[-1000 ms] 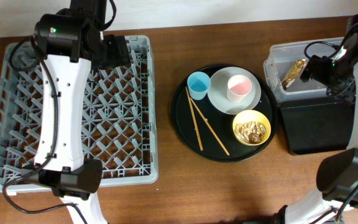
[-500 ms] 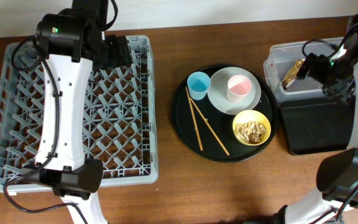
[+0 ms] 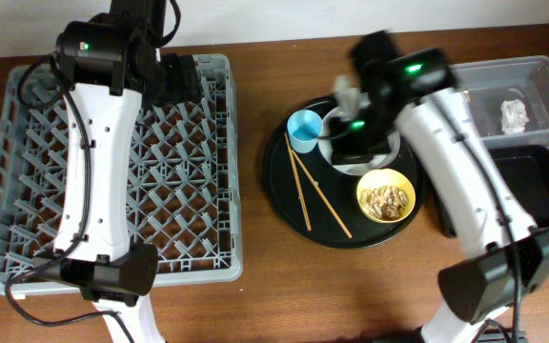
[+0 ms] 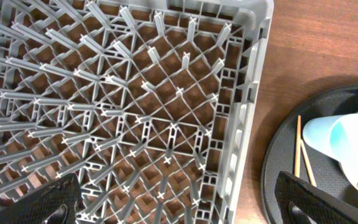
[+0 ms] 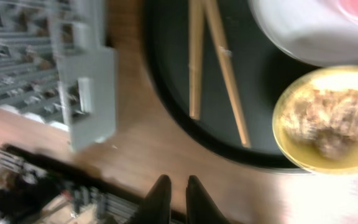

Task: Sort waste into correct bins and load items into the dishwasher rack
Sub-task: 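Reach the right gripper down to the wooden chopsticks on the tray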

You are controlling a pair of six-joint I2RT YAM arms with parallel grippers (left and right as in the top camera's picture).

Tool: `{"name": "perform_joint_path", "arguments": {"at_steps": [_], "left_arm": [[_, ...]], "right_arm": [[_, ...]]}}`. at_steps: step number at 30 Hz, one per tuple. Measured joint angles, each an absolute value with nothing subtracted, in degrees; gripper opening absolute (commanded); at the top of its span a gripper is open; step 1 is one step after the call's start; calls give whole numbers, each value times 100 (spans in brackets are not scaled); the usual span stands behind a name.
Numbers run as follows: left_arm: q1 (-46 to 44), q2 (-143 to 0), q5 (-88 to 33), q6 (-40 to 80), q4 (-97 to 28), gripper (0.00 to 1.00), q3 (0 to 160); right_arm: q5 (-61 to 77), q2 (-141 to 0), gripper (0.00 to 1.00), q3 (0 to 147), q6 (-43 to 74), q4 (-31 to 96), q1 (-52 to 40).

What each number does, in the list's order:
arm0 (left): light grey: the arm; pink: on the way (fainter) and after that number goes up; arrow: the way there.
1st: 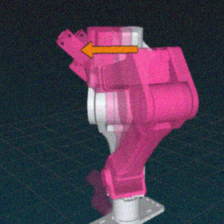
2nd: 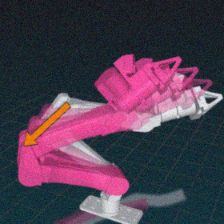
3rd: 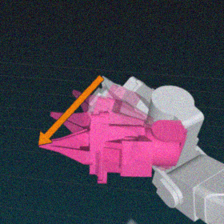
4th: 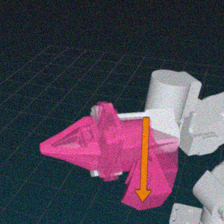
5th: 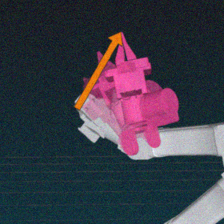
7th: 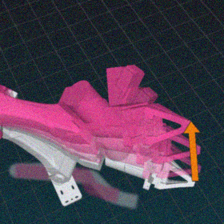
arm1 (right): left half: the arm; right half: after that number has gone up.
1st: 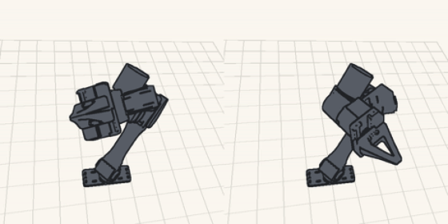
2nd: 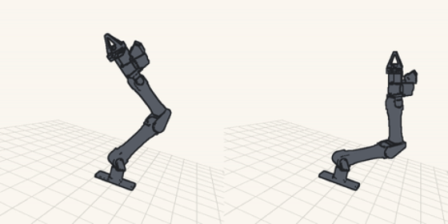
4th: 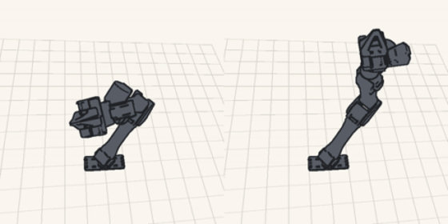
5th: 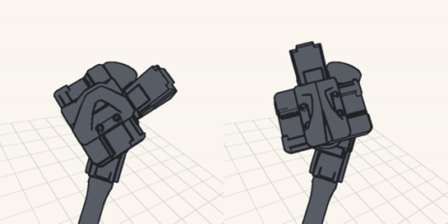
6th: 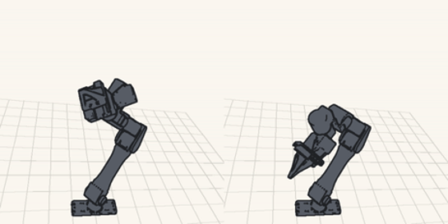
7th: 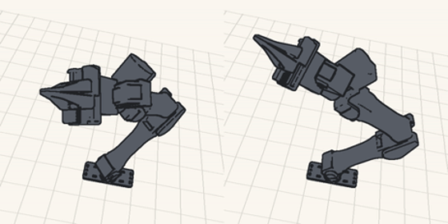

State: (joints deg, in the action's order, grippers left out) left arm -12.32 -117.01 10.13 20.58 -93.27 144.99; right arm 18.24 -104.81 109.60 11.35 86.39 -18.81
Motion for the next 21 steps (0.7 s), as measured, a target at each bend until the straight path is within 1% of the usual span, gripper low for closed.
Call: {"name": "perform_joint_path", "arguments": {"at_steps": [1,2,6,8,10,11,13,14,16,17,18,19,21], "left_arm": [[-1232,-11701,1015,2058,-9327,99,14499],[-1232,-11701,1015,2058,-9327,99,14499],[-1232,-11701,1015,2058,-9327,99,14499],[-1232,-11701,1013,2058,-9327,99,14499],[-1232,-11701,1013,2058,-9330,99,14499],[-1232,-11701,1013,2058,-9327,99,14499],[-1232,-11701,1015,2056,-9327,99,14499],[-1232,-11701,1017,2058,-9327,99,14499],[-1232,-11701,1013,2056,-9336,99,14499],[-1232,-11701,1017,2056,-9330,99,14499],[-1232,-11701,1015,2056,-9332,99,14499],[-1232,-11701,1015,2056,-9332,100,14499],[-1232,-11701,1017,2056,-9327,100,14499]], "right_arm": [[1737,-10481,70,10960,1221,8510,-2174],[1623,-10481,71,10960,1337,8385,-2512],[1282,-10484,71,10938,1715,8093,-3234],[1181,-10481,71,10794,1831,7769,-3393],[1063,-10486,68,10444,1914,7358,-3511],[1024,-10486,65,10256,1953,7181,-3559],[950,-10497,55,9758,2038,6683,-3634],[886,-10506,48,9443,2078,6263,-3649],[794,-10532,39,8790,2137,5336,-3653],[751,-10543,29,8451,2204,4814,-3653],[742,-10560,11,8197,2263,4445,-3653],[679,-10562,5,7813,2316,3859,-3653],[578,-10569,4,7428,2381,3326,-3653]]}}
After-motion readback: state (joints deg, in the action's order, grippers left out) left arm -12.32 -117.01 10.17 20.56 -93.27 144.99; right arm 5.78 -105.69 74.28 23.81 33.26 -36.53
